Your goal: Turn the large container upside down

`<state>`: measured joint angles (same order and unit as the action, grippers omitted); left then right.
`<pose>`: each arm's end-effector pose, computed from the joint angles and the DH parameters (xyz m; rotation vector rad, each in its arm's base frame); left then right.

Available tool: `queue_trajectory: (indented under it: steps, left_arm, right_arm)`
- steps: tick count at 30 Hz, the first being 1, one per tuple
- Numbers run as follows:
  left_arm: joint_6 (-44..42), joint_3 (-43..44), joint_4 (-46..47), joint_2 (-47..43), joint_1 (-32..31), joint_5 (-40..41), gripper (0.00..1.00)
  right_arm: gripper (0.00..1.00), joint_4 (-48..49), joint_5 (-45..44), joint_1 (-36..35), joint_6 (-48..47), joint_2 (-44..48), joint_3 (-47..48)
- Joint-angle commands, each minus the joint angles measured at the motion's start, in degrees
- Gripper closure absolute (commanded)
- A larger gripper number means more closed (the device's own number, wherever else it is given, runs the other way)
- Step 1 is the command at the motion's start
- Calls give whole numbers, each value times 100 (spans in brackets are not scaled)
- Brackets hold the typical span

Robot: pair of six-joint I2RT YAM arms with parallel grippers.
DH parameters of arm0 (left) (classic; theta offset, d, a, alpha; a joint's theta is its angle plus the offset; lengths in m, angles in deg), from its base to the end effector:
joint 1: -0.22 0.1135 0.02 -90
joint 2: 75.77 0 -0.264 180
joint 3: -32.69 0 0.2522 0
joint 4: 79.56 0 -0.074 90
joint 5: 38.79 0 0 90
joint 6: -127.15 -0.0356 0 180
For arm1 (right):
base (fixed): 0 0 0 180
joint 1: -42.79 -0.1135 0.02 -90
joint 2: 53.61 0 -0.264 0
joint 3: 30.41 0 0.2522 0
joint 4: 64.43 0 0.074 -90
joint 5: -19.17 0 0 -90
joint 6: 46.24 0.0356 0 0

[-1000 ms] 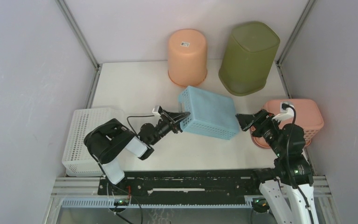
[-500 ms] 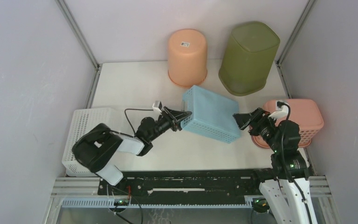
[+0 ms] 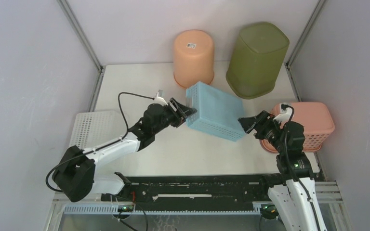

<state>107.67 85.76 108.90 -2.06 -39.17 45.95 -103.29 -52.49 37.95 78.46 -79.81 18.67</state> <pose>0.2212 -0.1859 0.2549 -0.4727 1.9777 -1.3964 0.1177 0.0212 0.2984 0.2652 1.8886 0.7703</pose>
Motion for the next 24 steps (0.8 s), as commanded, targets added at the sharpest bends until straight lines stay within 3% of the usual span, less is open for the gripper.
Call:
queue_trajectory:
  steps: [1, 6, 15, 24]
  left_arm:
    - [-1328, -308, -2379, 528, 64, 613, 31]
    - [-1275, -568, -2098, 663, 55, 656, 28]
    - [-1674, -367, -3105, -215, 7, 1383, 28]
    - [-2448, 622, -4809, -1512, -20, 2143, 29]
  right_arm:
    - [10, 521, 204, 40, 73, -91, -72]
    - [11, 671, 335, 53, 116, -185, -209]
    - [11, 1103, 444, -9, 198, -894, -428]
    - [13, 946, -1403, -1591, -469, -2484, 204]
